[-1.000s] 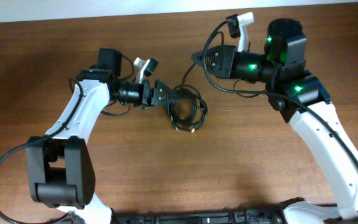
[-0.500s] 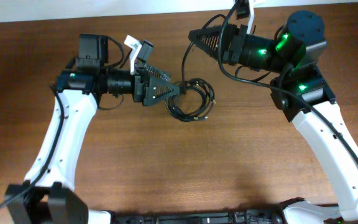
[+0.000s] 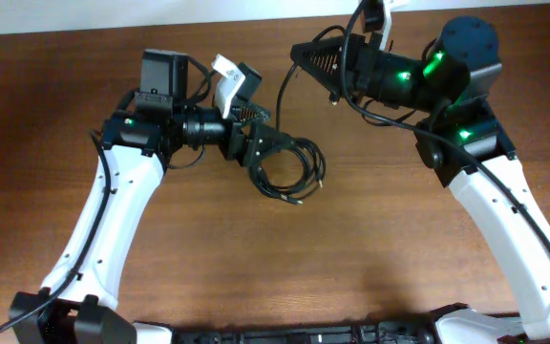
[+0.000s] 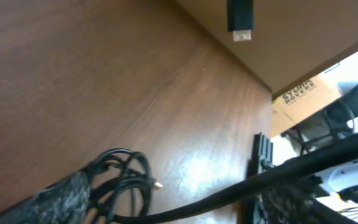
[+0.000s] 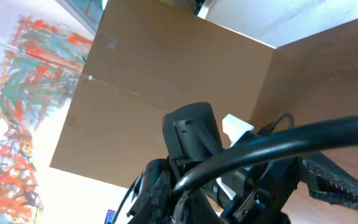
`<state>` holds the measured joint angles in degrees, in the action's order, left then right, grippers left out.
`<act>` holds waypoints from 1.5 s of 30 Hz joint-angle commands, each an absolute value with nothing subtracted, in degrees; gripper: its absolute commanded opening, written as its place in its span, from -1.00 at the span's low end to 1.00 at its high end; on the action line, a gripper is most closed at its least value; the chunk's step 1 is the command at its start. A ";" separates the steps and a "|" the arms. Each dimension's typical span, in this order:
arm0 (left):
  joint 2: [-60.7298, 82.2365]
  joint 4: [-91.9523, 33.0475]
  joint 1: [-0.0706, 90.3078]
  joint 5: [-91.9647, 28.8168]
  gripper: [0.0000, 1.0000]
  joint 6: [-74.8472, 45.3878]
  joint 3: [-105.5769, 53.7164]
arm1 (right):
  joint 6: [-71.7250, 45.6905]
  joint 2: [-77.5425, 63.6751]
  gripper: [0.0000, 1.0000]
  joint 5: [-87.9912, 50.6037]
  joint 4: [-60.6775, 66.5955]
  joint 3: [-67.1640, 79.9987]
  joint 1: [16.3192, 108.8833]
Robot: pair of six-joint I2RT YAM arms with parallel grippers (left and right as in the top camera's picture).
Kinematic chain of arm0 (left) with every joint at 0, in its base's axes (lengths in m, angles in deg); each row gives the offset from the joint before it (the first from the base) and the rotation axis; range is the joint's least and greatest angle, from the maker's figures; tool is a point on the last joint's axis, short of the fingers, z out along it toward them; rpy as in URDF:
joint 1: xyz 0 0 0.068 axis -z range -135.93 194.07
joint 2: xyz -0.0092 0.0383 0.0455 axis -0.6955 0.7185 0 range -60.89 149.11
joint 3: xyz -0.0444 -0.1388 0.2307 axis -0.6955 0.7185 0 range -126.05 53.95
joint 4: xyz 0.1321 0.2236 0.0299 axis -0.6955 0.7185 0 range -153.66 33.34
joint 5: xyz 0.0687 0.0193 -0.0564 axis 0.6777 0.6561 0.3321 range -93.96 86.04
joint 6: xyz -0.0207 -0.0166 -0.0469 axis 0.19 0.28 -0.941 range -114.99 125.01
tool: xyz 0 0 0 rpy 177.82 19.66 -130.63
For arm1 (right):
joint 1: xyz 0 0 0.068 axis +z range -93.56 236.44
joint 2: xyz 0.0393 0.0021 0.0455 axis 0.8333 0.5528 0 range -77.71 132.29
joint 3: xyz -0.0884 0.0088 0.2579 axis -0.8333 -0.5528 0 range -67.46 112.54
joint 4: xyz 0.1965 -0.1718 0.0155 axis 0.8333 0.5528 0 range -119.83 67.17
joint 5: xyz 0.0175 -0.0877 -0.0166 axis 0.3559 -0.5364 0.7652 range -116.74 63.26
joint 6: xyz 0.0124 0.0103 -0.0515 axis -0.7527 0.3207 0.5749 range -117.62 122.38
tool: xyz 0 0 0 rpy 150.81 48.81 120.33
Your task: Untangle cables
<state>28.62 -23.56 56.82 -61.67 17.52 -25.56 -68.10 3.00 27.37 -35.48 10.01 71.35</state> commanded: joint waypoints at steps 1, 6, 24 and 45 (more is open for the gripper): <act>27.86 -23.56 57.22 -60.10 -0.03 18.35 -26.45 | -68.64 1.78 -0.92 27.72 -36.09 11.48 71.03; 27.86 -23.52 58.64 -62.22 -0.13 18.37 -26.45 | -68.64 1.78 -0.92 27.72 -36.09 11.48 71.03; 26.24 -27.76 54.99 -73.63 -1.00 11.68 -26.52 | -52.32 3.11 -0.92 27.85 -18.34 11.48 64.51; 26.06 -53.99 50.42 -80.49 -1.00 -28.90 -26.52 | -24.47 16.86 0.34 17.27 5.86 11.46 72.27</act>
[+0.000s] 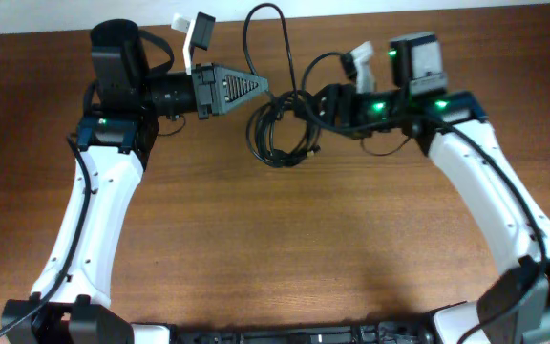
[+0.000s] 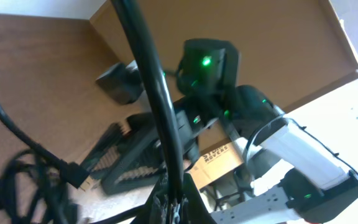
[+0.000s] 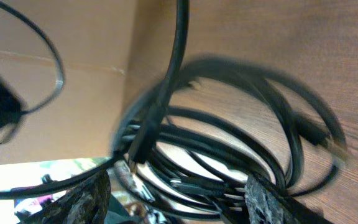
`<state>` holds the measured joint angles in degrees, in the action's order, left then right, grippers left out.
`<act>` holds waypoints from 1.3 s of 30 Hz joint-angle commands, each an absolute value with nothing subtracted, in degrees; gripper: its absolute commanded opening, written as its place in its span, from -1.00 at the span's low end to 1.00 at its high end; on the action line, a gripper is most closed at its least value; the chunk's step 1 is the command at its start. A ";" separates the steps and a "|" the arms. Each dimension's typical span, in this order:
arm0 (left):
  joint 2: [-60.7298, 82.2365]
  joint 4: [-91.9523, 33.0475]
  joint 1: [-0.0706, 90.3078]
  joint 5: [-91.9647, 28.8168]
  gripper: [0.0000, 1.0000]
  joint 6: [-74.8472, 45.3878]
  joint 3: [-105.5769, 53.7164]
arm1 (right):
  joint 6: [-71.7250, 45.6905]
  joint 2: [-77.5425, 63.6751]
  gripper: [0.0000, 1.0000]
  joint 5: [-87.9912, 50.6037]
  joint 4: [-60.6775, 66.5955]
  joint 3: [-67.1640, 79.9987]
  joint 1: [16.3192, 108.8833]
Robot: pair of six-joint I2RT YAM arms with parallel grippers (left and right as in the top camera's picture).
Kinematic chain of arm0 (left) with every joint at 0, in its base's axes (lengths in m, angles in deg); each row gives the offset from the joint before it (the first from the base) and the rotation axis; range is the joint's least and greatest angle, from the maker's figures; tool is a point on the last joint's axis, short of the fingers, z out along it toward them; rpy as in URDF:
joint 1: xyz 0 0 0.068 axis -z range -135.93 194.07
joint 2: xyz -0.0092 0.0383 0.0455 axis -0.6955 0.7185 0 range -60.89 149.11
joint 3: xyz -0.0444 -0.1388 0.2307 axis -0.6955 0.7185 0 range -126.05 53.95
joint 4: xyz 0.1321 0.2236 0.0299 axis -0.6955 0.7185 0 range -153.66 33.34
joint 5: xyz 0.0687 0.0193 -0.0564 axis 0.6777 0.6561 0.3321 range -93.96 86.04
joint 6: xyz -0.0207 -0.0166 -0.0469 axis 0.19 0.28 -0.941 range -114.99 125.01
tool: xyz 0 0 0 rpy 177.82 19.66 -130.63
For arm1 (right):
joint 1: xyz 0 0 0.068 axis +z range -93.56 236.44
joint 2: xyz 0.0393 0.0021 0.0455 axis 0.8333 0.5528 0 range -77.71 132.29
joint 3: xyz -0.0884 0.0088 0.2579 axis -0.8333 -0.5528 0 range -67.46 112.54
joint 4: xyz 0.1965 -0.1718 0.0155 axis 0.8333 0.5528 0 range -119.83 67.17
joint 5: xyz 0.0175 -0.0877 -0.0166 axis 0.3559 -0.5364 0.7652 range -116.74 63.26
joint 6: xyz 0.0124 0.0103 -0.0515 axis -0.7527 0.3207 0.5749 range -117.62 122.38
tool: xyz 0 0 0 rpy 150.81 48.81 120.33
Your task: Untangle cables
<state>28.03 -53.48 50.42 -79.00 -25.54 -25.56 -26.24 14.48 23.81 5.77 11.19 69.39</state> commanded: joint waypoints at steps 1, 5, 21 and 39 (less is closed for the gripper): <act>26.06 -54.01 50.44 -80.47 -1.00 -28.88 -26.52 | -24.43 17.67 0.34 12.90 5.77 11.46 73.26; 26.06 -53.96 50.44 -81.12 -1.00 -29.95 -26.52 | -24.47 21.34 0.34 0.18 3.67 11.46 75.88; 26.09 -36.52 44.45 -64.32 -1.00 -26.91 -26.50 | -28.10 27.22 -0.92 -7.93 10.03 11.48 72.19; 25.98 -74.47 33.98 -85.32 -1.00 -66.54 -26.52 | -33.26 26.91 -0.92 -10.44 18.34 11.46 63.60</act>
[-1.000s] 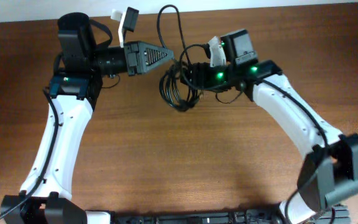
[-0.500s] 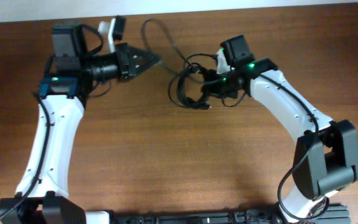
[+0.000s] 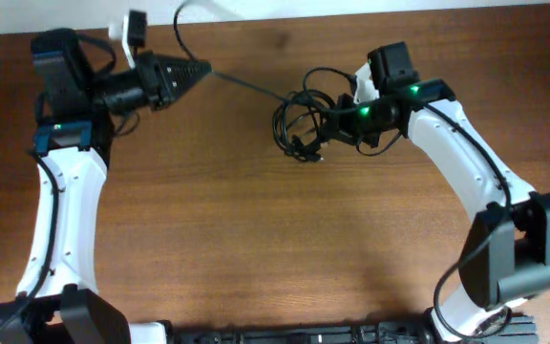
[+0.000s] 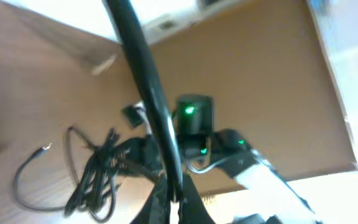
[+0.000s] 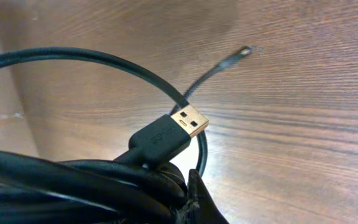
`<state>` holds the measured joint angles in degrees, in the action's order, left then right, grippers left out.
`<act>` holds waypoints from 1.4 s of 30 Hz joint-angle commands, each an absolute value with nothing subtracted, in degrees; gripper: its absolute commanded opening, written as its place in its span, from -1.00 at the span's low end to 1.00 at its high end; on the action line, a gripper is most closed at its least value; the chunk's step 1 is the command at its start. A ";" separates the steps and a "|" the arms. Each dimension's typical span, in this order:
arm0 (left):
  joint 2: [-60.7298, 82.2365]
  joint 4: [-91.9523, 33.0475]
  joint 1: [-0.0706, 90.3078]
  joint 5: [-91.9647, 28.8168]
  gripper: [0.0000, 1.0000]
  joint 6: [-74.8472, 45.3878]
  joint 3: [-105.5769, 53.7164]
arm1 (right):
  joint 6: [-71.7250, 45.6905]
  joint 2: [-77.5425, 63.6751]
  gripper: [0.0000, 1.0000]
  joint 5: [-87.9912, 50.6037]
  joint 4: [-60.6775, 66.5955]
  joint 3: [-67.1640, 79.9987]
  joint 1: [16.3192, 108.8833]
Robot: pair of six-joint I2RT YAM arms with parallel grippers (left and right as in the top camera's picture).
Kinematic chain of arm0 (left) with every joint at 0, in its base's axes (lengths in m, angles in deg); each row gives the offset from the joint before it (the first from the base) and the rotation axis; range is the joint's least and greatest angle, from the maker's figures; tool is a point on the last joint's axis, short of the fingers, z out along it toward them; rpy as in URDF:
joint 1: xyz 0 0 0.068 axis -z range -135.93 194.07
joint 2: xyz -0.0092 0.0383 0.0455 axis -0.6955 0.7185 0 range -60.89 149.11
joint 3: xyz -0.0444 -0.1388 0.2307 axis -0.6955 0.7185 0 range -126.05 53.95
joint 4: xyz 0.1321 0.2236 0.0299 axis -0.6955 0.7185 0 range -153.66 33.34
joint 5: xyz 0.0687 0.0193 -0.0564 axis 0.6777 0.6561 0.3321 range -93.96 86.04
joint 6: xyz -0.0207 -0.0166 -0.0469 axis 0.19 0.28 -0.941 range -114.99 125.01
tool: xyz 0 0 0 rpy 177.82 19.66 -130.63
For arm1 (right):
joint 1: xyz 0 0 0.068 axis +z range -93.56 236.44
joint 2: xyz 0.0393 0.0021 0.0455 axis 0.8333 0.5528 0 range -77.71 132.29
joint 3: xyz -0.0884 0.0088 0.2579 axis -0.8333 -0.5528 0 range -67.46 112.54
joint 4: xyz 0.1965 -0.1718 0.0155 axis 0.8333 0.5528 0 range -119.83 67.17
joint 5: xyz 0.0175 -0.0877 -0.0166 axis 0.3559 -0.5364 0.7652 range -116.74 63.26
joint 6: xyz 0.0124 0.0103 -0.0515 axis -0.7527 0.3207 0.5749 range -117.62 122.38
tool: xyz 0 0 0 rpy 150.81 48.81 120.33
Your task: Untangle cables
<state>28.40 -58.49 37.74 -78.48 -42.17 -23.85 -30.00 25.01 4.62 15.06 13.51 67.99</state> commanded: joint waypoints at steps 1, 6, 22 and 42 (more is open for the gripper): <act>25.98 -81.44 33.98 -84.93 -1.00 -71.79 -26.52 | -33.28 26.91 -0.92 -11.60 19.01 11.46 63.60; 25.98 -117.72 31.86 -79.55 -1.00 -97.99 -26.52 | -37.69 26.91 -0.92 -24.47 23.10 10.97 63.57; 26.00 -114.90 30.68 -82.68 -1.00 -94.06 -26.50 | -24.12 25.93 -0.31 3.48 21.85 14.45 63.53; 26.00 -31.56 46.44 -41.34 0.32 -21.89 -26.45 | -12.58 24.90 0.97 -15.32 36.00 29.71 63.53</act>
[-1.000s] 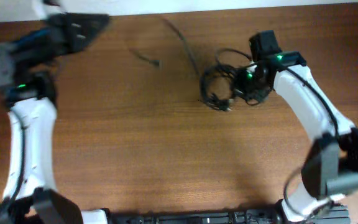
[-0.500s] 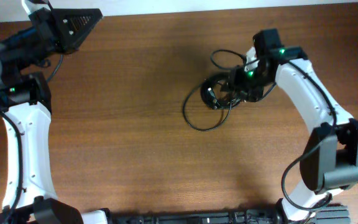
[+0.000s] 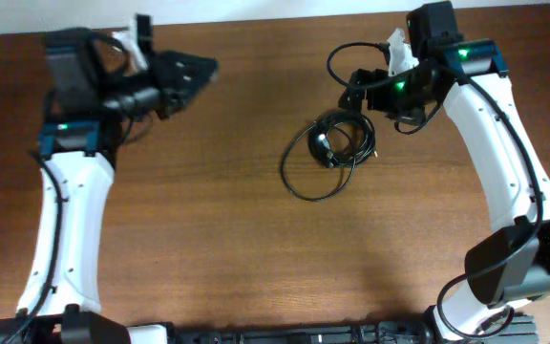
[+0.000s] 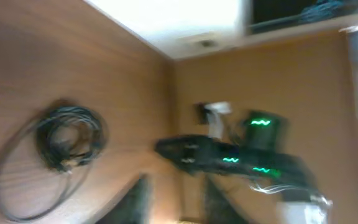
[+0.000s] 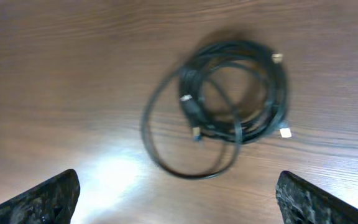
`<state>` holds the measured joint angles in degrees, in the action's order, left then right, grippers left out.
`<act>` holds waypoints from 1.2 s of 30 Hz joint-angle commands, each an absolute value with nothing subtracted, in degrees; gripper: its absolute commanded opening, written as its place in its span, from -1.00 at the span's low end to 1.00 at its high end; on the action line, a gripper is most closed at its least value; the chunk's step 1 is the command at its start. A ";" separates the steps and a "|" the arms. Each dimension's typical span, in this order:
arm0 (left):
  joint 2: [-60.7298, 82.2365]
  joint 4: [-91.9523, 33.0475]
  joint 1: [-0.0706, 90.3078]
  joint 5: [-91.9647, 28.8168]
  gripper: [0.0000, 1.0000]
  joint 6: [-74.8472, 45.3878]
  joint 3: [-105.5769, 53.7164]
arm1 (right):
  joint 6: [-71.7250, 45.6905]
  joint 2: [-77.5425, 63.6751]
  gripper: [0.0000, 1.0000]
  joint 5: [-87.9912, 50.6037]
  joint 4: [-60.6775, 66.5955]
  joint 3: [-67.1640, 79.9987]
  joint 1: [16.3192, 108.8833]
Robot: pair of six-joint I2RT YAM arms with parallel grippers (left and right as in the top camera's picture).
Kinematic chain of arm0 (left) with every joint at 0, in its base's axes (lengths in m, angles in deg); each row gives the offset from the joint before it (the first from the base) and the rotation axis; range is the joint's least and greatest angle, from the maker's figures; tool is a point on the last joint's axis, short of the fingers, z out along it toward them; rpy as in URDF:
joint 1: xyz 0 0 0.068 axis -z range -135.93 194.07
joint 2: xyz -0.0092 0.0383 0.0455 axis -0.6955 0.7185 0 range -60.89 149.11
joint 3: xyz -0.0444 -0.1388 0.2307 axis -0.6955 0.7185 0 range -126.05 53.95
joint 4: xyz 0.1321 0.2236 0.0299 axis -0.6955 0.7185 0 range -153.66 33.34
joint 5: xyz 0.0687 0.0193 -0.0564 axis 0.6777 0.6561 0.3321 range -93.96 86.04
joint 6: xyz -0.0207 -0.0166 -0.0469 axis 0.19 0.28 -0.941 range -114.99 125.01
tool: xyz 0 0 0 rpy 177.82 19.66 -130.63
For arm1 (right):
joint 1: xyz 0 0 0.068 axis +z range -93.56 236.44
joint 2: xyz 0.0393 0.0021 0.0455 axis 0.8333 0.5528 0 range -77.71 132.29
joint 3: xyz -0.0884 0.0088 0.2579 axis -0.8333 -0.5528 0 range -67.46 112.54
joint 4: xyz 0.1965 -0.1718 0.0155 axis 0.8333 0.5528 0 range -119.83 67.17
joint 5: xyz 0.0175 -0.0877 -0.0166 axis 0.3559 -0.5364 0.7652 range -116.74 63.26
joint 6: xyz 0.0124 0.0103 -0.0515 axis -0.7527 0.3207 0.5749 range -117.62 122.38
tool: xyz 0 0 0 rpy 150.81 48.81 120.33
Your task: Untangle cables
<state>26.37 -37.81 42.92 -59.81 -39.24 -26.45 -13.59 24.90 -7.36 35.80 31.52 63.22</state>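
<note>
A black cable bundle [image 3: 340, 141] lies coiled on the wooden table [image 3: 208, 248], with one wider loose loop [image 3: 306, 182] sagging toward the front left. My right gripper [image 3: 366, 93] hovers just behind the bundle. In the right wrist view its fingers [image 5: 48, 198] stand wide apart with nothing between them, and the bundle [image 5: 236, 93] lies below. My left gripper [image 3: 201, 69] is far off at the back left, open and empty. The blurred left wrist view shows the bundle [image 4: 67, 134] and the left gripper [image 4: 178, 200].
A brown board wall runs along the table's back edge [image 4: 272, 74]. The right arm [image 3: 504, 172] reaches in from the right side, the left arm [image 3: 65, 210] from the left. A thin black wire loop [image 3: 337, 55] arches beside the right wrist.
The left gripper was shut on a strand stretched taut from the bundle, and the right was shut on the bundle. Both are now open. The cables lie on the table, one loop looser.
First the left gripper sat at the bundle while the right held a cable up high. Then the left held a raised strand and the right was at the bundle. Later the strand stretched far left. Now both grippers are open and the bundle rests on the table.
</note>
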 commanded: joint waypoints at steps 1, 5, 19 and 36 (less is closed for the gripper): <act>26.00 -29.11 47.51 -37.45 0.49 -20.90 -26.45 | -12.58 24.94 0.97 -15.32 35.97 28.66 63.55; 26.11 -20.15 51.56 -19.53 0.95 -20.73 -26.45 | -12.08 24.99 0.97 -14.18 30.99 19.72 65.08; 26.30 -13.40 52.91 -11.60 0.97 -20.77 -26.35 | -5.91 30.41 0.27 -12.24 7.60 6.65 68.78; 26.30 -12.31 52.91 -11.60 0.97 -20.77 -26.35 | -1.06 35.41 -0.92 -13.44 23.95 25.60 68.32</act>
<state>26.46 -12.44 52.74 -12.25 -21.71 -26.41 -1.50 36.83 -14.33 18.09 13.99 68.80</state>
